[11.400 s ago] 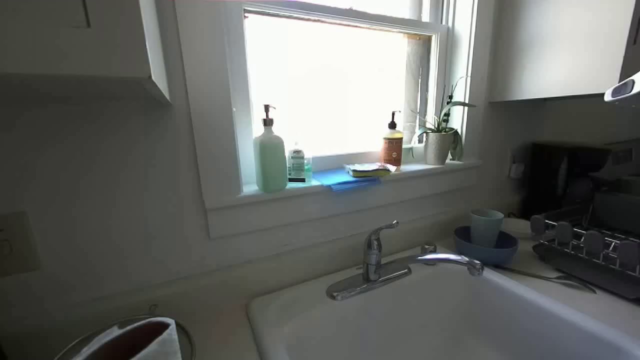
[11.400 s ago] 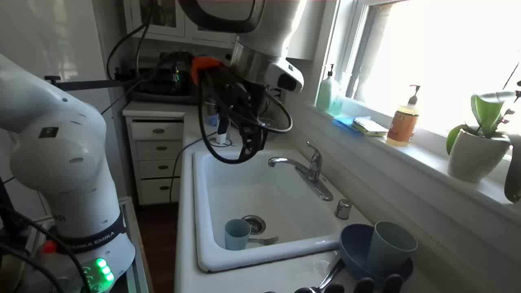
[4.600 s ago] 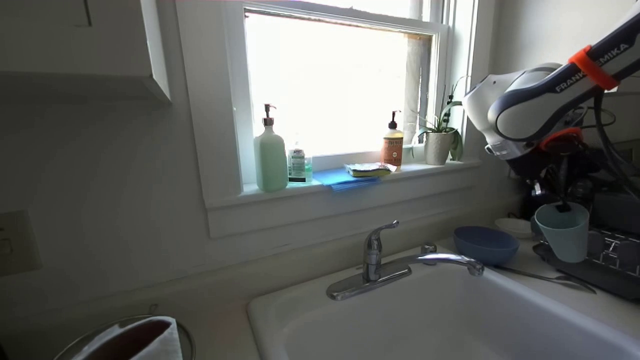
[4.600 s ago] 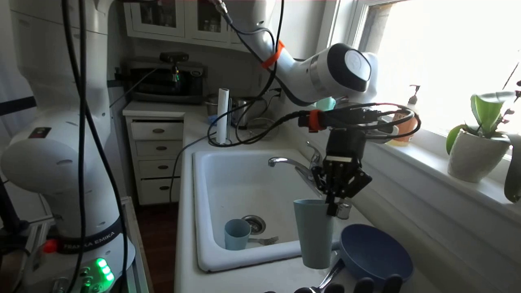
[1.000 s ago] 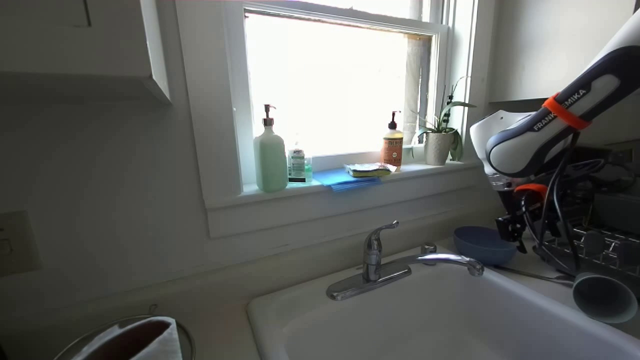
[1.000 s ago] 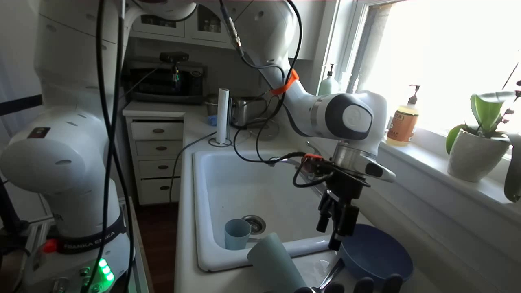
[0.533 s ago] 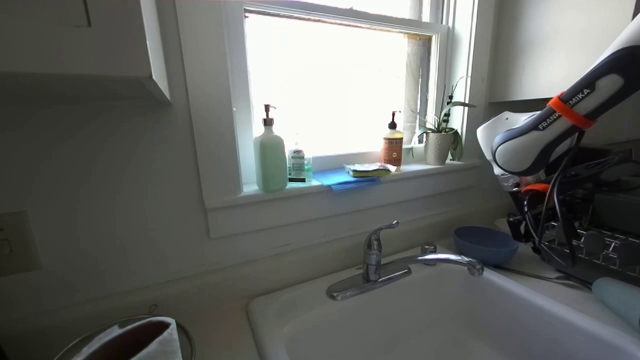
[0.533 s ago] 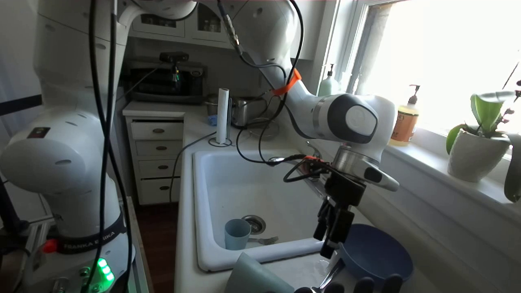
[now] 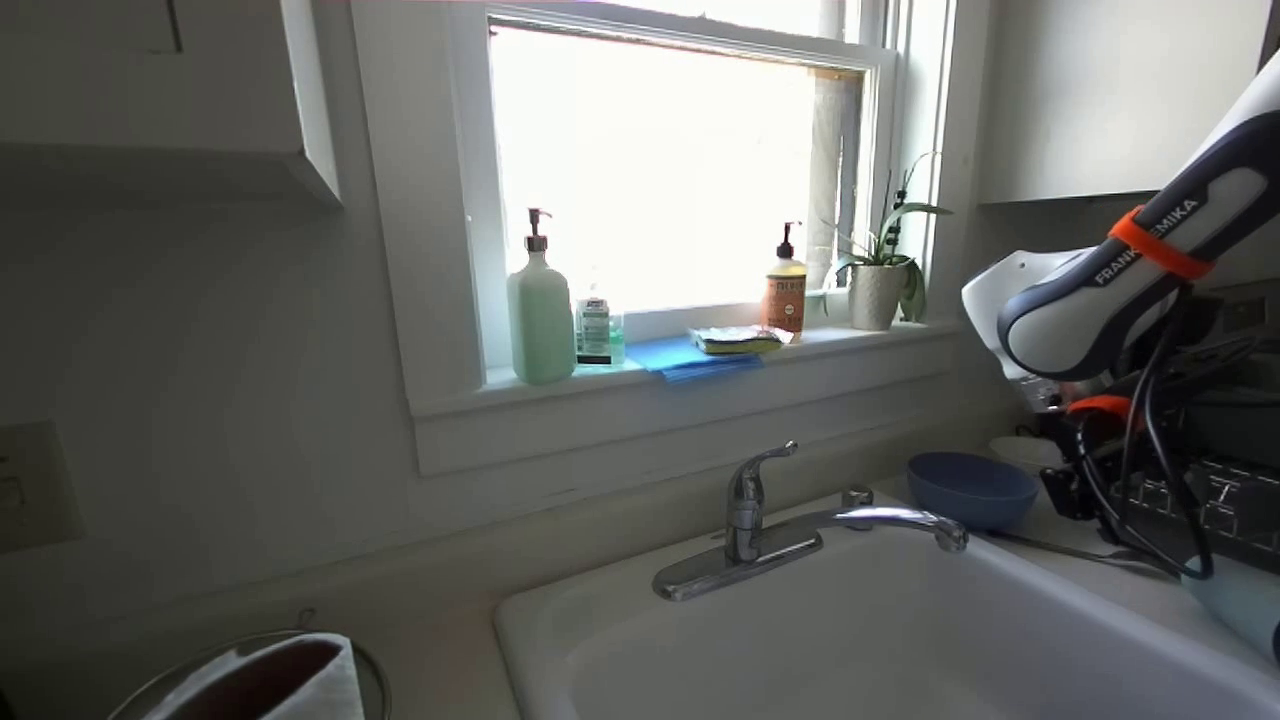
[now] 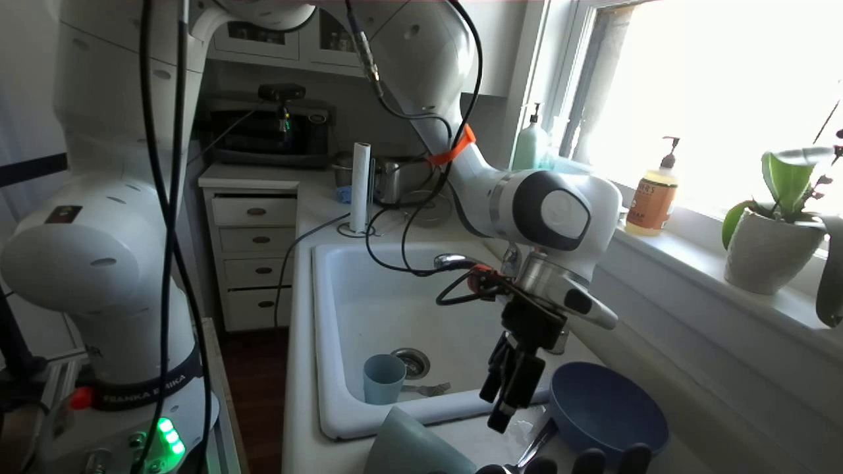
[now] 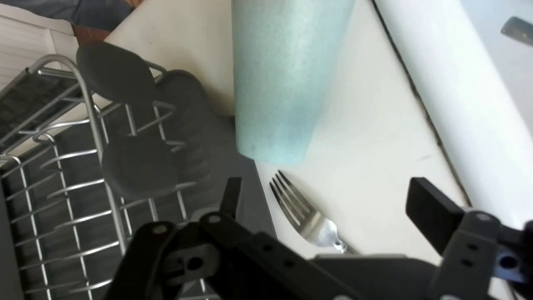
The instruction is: Remove the grey cup from the blue bowl and put it on the window sill turned over
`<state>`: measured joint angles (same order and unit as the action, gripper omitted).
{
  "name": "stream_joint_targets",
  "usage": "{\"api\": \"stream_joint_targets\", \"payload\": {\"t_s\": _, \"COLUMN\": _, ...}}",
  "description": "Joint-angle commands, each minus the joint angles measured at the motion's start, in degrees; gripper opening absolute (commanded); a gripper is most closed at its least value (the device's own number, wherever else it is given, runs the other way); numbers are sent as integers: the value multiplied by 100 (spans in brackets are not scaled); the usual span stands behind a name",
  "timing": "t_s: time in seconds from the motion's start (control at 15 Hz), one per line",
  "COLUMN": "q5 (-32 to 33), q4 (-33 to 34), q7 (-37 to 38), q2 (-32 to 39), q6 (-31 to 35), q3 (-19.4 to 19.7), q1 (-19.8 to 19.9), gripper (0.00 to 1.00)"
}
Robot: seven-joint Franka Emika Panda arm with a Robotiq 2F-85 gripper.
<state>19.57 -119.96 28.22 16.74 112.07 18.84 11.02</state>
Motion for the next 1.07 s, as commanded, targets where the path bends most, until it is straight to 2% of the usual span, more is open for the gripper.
{"api": "stream_joint_targets", "payload": {"t_s": 0.0, "q5": 120, "q4": -766, "q7": 161, "q2": -435, "q6": 284, "q3": 79, "q1": 62, "gripper": 100}}
{"api": "stream_joint_targets", "payload": {"t_s": 0.53, "q5": 153, "q4": -1579, "q7": 100, "q2": -792, "q6": 1050, "q3": 231, "q1": 250, "gripper": 100}}
{"api": "stream_joint_targets", "payload": {"t_s": 0.93, "q5": 130, "q4": -1793, "q7": 131, "q2": -662, "q6": 1680, "q3": 228, "q1": 255, "gripper": 100}}
{"api": "stream_joint_targets", "payload": {"t_s": 1.0, "q5": 121, "q4": -1810, "q7": 126, "q2": -644, "q6": 1741, "q3": 228, "q1": 249, "gripper": 78}}
